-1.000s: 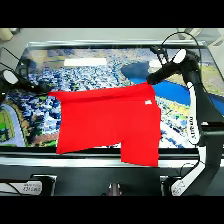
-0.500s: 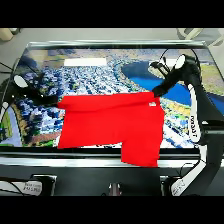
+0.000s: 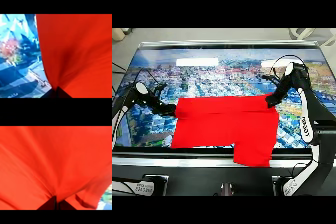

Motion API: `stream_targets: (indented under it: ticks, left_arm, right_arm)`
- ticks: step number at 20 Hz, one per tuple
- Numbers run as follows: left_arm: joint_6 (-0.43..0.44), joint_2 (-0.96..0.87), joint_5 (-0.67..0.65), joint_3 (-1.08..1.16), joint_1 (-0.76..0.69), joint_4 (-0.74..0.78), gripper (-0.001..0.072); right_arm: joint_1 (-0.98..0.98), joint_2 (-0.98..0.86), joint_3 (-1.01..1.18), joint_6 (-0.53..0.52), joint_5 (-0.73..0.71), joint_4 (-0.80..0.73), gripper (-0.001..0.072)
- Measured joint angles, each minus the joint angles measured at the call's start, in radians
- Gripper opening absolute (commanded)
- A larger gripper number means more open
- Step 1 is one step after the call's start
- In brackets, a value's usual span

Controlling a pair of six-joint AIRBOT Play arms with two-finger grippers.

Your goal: Fold the shirts.

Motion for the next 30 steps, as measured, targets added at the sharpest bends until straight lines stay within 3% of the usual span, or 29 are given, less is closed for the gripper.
stream_targets:
  ticks: [3,4,5,6,7,8,14,20,25,28,30]
  left_arm:
    - [0.000,-0.006,-0.005,-0.005,0.003,-0.002,0.0031]
    - [-0.001,-0.010,-0.008,-0.006,0.005,-0.003,0.0171]
    - [-0.001,-0.013,-0.009,-0.006,0.005,-0.006,0.0460]
    - [-0.001,-0.014,-0.010,-0.005,0.005,-0.014,0.0591]
    - [-0.002,-0.014,-0.013,0.000,0.006,-0.022,0.0591]
    - [-0.002,-0.013,-0.019,0.009,0.010,-0.028,0.0591]
    - [-0.002,0.087,-0.109,-0.028,0.083,-0.038,0.0579]
    - [0.018,0.352,-0.023,-0.480,0.132,-0.046,0.0576]
    - [0.032,0.441,0.086,-0.669,0.138,-0.084,0.0572]
    - [0.032,0.445,0.126,-0.701,0.139,-0.134,0.0355]
    - [0.032,0.443,0.170,-0.710,0.132,-0.173,0.0355]
  right_arm:
    - [0.000,0.000,-0.045,0.017,-0.021,-0.005,0.0037]
    - [0.000,0.000,-0.052,0.027,-0.032,-0.005,0.0179]
    - [-0.001,0.002,-0.058,0.032,-0.044,-0.005,0.0342]
    - [-0.002,0.007,-0.060,0.033,-0.053,-0.004,0.0471]
    - [-0.003,0.018,-0.059,0.031,-0.063,-0.004,0.0582]
    - [-0.007,0.032,-0.054,0.015,-0.060,-0.005,0.0591]
    - [-0.145,0.187,-0.134,0.005,0.046,-0.026,0.0533]
    - [-0.214,0.458,-0.603,-0.014,-0.133,0.010,0.0533]
    - [-0.225,0.536,-0.749,-0.051,-0.188,0.039,0.0533]
    - [-0.227,0.550,-0.775,-0.062,-0.192,0.043,0.0534]
    - [-0.228,0.569,-0.808,-0.070,-0.193,0.045,0.0538]
